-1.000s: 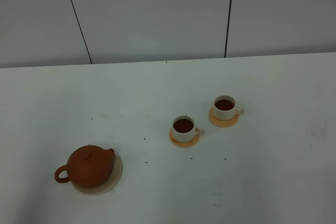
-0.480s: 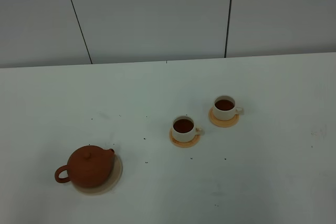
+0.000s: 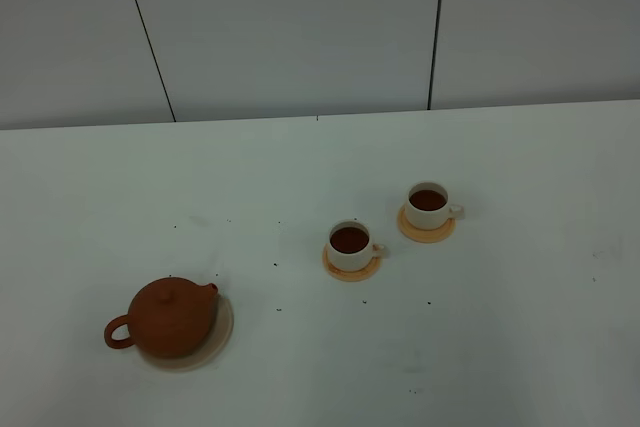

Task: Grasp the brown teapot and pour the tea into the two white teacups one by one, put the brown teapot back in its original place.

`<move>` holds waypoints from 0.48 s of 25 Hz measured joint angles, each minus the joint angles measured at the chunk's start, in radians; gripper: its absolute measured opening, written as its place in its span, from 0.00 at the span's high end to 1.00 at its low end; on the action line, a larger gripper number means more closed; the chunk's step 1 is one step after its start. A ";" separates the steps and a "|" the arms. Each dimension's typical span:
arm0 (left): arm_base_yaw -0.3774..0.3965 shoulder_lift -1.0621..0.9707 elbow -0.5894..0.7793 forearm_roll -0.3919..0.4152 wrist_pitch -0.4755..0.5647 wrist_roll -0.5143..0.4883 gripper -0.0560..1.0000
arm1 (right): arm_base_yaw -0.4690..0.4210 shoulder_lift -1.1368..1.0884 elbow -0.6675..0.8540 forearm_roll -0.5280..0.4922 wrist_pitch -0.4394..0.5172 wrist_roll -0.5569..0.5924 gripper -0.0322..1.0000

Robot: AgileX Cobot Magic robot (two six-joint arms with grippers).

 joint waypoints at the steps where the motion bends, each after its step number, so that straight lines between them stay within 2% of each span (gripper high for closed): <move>1: 0.000 -0.001 0.020 0.000 0.000 0.009 0.93 | 0.000 0.000 0.000 0.000 0.000 0.000 0.74; 8: 0.000 -0.002 0.060 -0.020 0.000 0.058 0.93 | 0.000 0.000 0.000 0.000 0.000 0.000 0.74; 12: 0.000 -0.002 0.060 -0.127 0.000 0.056 0.93 | 0.000 0.000 0.000 0.000 0.000 0.000 0.74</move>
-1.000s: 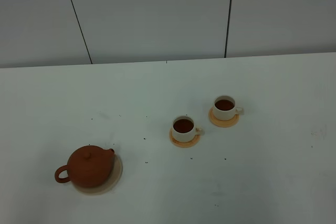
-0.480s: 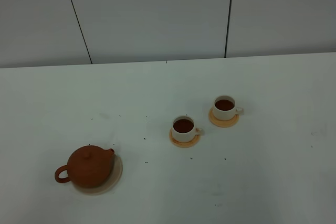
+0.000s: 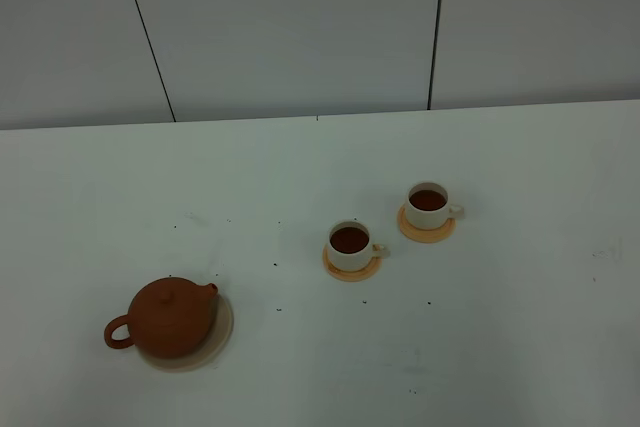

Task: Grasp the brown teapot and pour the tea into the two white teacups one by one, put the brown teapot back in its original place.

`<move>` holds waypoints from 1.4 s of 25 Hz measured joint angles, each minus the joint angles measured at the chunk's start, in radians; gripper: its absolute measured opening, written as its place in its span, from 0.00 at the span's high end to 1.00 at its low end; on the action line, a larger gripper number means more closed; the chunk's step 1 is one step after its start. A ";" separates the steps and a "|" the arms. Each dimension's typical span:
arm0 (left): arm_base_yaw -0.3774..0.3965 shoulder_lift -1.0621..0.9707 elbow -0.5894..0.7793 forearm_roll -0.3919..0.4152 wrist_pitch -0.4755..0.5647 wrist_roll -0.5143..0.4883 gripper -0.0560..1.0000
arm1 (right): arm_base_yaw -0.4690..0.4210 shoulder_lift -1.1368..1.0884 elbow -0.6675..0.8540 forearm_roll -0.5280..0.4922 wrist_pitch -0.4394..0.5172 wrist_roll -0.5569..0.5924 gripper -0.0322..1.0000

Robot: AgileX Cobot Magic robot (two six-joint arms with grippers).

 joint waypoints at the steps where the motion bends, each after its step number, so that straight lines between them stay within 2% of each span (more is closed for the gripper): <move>1: 0.000 0.000 0.000 -0.014 0.000 0.000 0.93 | 0.000 0.000 0.000 0.000 0.000 0.000 0.74; 3: 0.000 0.000 0.000 -0.011 0.000 0.000 0.93 | 0.000 0.000 0.000 0.000 0.000 0.000 0.74; 6: 0.000 0.000 0.000 0.040 0.000 -0.007 0.93 | 0.000 0.000 0.000 0.000 0.000 0.000 0.74; 11: 0.000 0.000 0.003 0.085 -0.071 -0.139 0.93 | 0.000 0.000 0.000 0.000 0.000 0.000 0.74; 14: 0.000 0.000 0.041 0.097 -0.124 -0.181 0.93 | 0.000 0.000 0.000 0.000 0.000 0.000 0.74; 35: 0.000 -0.001 0.051 0.105 -0.141 -0.190 0.93 | 0.000 0.000 0.000 0.000 0.000 0.000 0.74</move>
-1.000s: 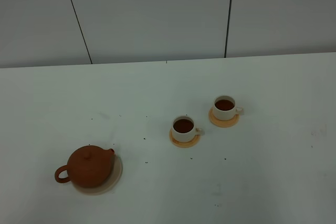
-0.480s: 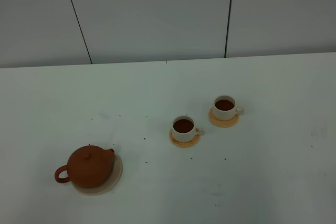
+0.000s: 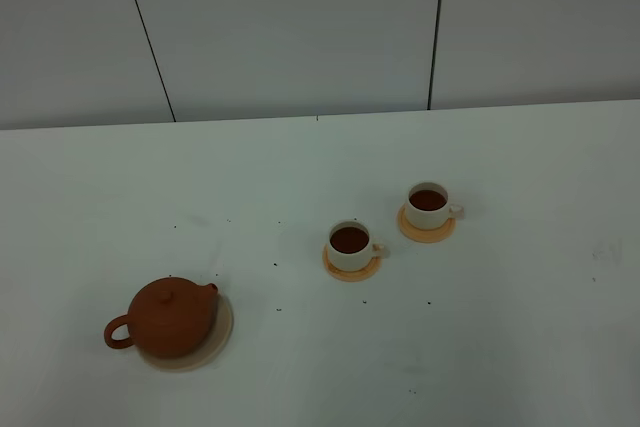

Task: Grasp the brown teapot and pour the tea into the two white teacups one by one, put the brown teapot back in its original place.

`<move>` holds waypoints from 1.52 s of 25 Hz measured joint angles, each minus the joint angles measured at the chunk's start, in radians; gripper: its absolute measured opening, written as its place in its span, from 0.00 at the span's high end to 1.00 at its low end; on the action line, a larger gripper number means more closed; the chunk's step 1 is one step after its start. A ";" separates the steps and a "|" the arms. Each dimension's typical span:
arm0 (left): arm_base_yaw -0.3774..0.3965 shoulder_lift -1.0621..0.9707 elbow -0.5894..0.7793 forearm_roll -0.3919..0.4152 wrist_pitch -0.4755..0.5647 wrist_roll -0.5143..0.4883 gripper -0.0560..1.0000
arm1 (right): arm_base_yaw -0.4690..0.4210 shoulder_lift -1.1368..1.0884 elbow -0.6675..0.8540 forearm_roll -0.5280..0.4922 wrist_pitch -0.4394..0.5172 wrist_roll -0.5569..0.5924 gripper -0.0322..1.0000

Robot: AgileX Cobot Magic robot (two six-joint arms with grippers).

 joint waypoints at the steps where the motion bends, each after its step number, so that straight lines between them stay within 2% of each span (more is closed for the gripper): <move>1: 0.000 0.000 0.000 0.000 0.000 0.000 0.93 | 0.000 0.000 0.000 0.000 0.000 0.000 0.74; 38: 0.000 0.000 0.000 0.000 0.000 -0.001 0.93 | 0.000 0.000 0.000 0.000 0.000 0.000 0.74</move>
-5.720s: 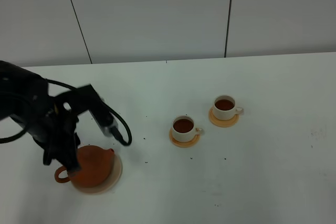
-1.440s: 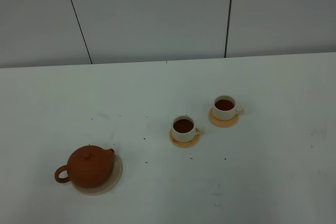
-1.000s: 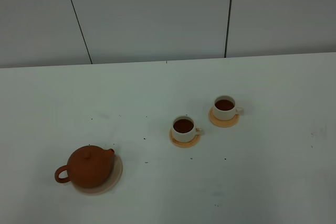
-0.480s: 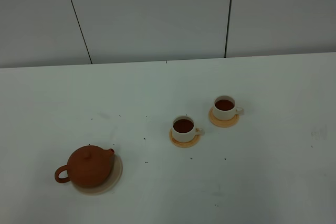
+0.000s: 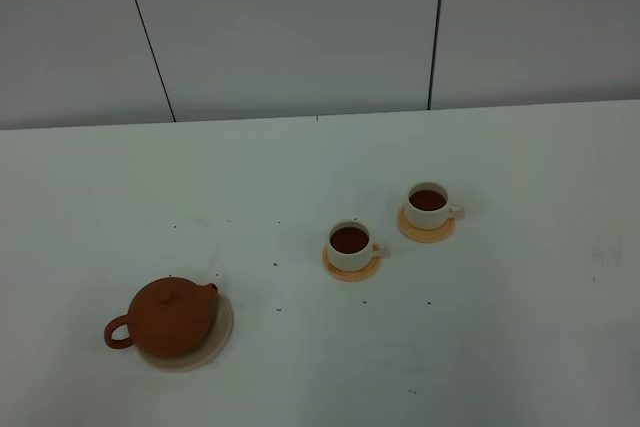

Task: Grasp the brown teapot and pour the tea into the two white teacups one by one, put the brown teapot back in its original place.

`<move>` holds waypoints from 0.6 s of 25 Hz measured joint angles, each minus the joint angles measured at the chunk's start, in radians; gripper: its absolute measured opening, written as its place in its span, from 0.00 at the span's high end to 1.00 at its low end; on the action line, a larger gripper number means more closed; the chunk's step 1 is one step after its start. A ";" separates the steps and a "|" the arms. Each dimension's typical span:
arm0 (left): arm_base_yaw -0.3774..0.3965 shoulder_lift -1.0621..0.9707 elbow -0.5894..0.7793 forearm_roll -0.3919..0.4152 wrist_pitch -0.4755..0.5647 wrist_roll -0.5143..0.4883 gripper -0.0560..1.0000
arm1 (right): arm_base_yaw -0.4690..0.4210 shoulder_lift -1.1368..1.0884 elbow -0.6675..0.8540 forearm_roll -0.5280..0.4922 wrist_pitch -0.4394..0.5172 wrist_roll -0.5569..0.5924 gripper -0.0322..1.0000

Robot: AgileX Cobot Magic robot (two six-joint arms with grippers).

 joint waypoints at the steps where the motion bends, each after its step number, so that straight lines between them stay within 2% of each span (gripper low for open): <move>1: 0.000 0.000 0.000 0.000 0.000 0.000 0.93 | 0.000 0.000 0.000 0.000 0.000 0.000 0.74; 15: 0.000 0.000 0.000 0.000 0.000 0.000 0.93 | 0.000 0.000 0.000 0.000 0.000 0.000 0.74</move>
